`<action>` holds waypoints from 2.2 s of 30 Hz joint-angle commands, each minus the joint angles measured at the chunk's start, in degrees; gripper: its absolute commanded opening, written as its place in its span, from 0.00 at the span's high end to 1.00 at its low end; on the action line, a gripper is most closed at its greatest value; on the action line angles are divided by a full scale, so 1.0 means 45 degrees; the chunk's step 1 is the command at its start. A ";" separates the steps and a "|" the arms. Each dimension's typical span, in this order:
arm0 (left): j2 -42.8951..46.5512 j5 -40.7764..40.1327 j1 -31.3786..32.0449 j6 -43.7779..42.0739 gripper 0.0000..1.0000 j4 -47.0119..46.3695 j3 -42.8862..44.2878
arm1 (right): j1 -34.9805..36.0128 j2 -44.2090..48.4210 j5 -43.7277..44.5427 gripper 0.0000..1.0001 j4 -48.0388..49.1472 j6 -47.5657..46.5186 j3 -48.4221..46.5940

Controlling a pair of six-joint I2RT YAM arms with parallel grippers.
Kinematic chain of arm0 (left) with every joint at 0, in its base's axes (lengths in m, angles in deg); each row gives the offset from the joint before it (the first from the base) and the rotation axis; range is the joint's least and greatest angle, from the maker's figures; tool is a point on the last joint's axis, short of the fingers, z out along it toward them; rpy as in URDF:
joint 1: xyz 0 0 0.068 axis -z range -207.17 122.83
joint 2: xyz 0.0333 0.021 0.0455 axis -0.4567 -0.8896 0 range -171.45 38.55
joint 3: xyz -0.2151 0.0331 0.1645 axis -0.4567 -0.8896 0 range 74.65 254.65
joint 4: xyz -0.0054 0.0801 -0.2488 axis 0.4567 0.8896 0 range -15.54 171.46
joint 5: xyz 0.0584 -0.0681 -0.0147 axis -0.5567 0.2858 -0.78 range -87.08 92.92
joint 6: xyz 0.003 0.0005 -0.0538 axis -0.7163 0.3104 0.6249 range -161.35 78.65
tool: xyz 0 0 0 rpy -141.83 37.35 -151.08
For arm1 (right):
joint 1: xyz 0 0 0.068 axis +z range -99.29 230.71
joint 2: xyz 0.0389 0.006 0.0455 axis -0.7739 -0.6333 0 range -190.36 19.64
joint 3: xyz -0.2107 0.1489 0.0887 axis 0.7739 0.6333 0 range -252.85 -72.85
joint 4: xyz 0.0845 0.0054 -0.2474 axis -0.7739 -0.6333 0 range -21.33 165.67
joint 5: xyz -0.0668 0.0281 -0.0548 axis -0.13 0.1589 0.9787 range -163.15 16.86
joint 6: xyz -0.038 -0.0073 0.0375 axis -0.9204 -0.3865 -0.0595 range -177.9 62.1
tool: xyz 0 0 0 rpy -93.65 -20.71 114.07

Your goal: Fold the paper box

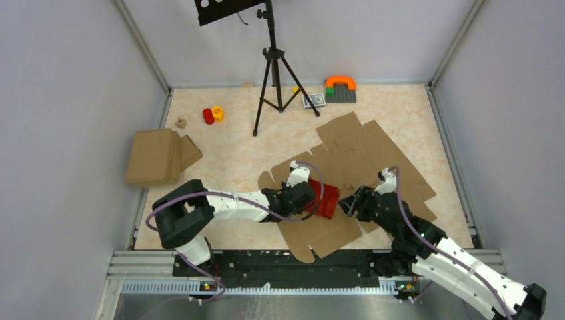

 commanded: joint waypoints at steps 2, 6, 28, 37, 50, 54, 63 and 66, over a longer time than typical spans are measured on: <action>-0.0487 -0.0367 -0.0102 0.1117 1.00 0.0804 0.0380 | 0.0143 0.0960 -0.0909 0.39 0.1189 0.1010 0.1469; -0.0463 -0.0374 -0.0103 0.1122 1.00 0.0859 0.0440 | 0.0136 0.0793 -0.1115 0.40 0.2454 0.1076 0.2147; -0.0720 -0.0153 -0.0082 0.1007 1.00 0.0886 0.0656 | 0.0131 -0.6897 -0.0501 0.65 0.5192 0.0064 -0.0225; -0.0889 0.0076 -0.0080 0.1036 1.00 0.0857 0.0804 | 0.0130 -0.7907 -0.0913 0.70 0.5510 0.0014 -0.0609; -0.0396 0.0011 0.0037 0.2262 1.00 0.1243 0.0740 | 0.0919 -1.1704 0.1673 0.78 0.0536 -0.1172 -0.4018; -0.0177 -0.0592 0.0190 0.2606 1.00 0.1547 0.0769 | 0.1582 -1.2940 0.3407 1.00 -0.1390 -0.1041 -0.5270; -0.0649 -0.1033 0.0318 0.2664 1.00 0.2387 0.1193 | 0.1962 -1.4013 0.4385 0.82 -0.2313 -0.0828 -0.6227; -0.0620 -0.1183 0.0317 0.2662 1.00 0.2479 0.1171 | 0.1962 -1.2756 0.3785 0.68 -0.1231 -0.1070 -0.5698</action>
